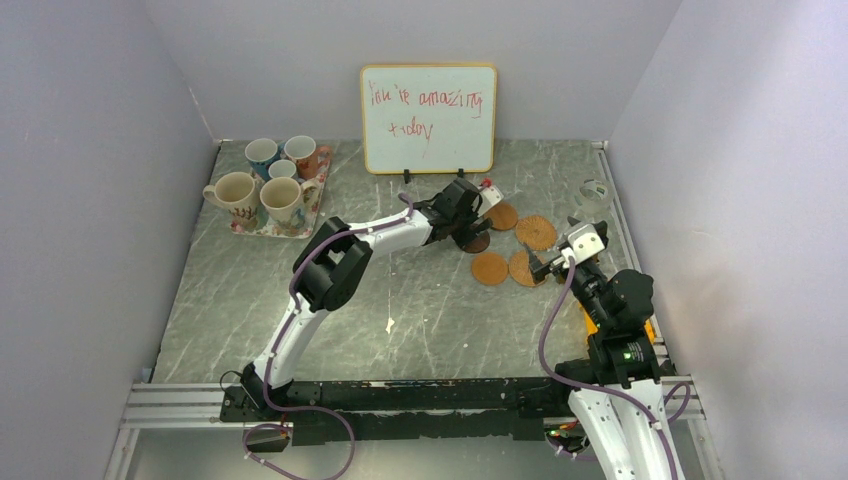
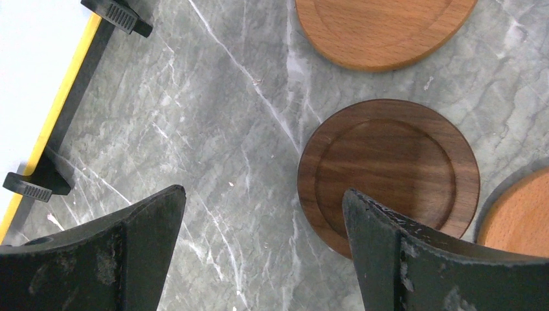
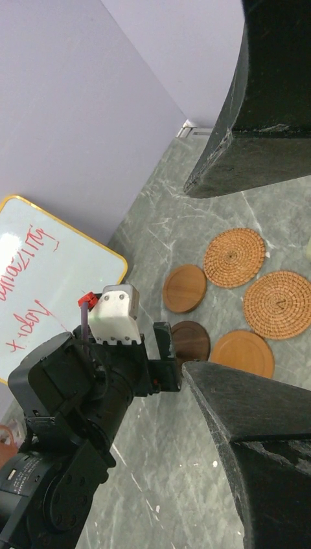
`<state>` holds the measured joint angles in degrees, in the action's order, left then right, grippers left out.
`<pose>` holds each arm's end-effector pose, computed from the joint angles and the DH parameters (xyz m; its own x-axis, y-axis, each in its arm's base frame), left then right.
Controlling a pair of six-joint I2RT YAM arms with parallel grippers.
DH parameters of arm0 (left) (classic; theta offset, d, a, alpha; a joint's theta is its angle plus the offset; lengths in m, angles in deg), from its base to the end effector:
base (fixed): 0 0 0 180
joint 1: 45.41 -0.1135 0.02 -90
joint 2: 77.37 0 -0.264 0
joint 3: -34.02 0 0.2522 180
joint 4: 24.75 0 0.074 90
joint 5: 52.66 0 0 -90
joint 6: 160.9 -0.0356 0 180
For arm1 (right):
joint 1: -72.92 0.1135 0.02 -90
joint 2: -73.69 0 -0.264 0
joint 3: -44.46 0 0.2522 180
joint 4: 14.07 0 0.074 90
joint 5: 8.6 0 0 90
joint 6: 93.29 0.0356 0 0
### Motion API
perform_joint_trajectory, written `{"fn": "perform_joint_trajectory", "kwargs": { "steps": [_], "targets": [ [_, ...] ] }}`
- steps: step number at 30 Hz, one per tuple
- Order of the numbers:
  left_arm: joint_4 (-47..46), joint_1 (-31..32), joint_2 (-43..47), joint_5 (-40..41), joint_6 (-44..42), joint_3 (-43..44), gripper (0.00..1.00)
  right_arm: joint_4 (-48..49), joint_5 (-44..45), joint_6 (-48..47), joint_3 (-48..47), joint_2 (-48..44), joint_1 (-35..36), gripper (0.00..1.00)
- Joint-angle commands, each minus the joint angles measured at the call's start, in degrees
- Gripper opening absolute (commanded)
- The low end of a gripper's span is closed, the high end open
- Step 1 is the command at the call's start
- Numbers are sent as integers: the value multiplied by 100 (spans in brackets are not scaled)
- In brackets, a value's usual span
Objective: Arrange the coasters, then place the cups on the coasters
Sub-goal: Move the coaster to the center of the board.
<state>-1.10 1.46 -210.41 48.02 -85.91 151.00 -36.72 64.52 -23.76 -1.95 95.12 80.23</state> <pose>0.3647 -0.3796 0.1671 -0.2614 0.6513 -0.7124 0.7117 0.6286 0.3136 0.1086 0.0244 0.3209 0.1810 -0.3142 -0.9320 -0.3696 0.8564 -0.3605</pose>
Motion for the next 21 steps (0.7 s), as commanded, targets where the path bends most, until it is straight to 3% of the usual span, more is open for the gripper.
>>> {"fn": "perform_joint_trajectory", "kwargs": {
  "steps": [1,6,21],
  "targets": [
    [478,19,-360,131,-249,59,96,324,59,-70,38,54,-19,100],
    [688,24,-451,238,-389,33,96,334,65,-67,45,39,-19,100],
    [487,-110,277,502,-571,-1178,96,357,144,-35,34,-44,-17,100]
  ]
}}
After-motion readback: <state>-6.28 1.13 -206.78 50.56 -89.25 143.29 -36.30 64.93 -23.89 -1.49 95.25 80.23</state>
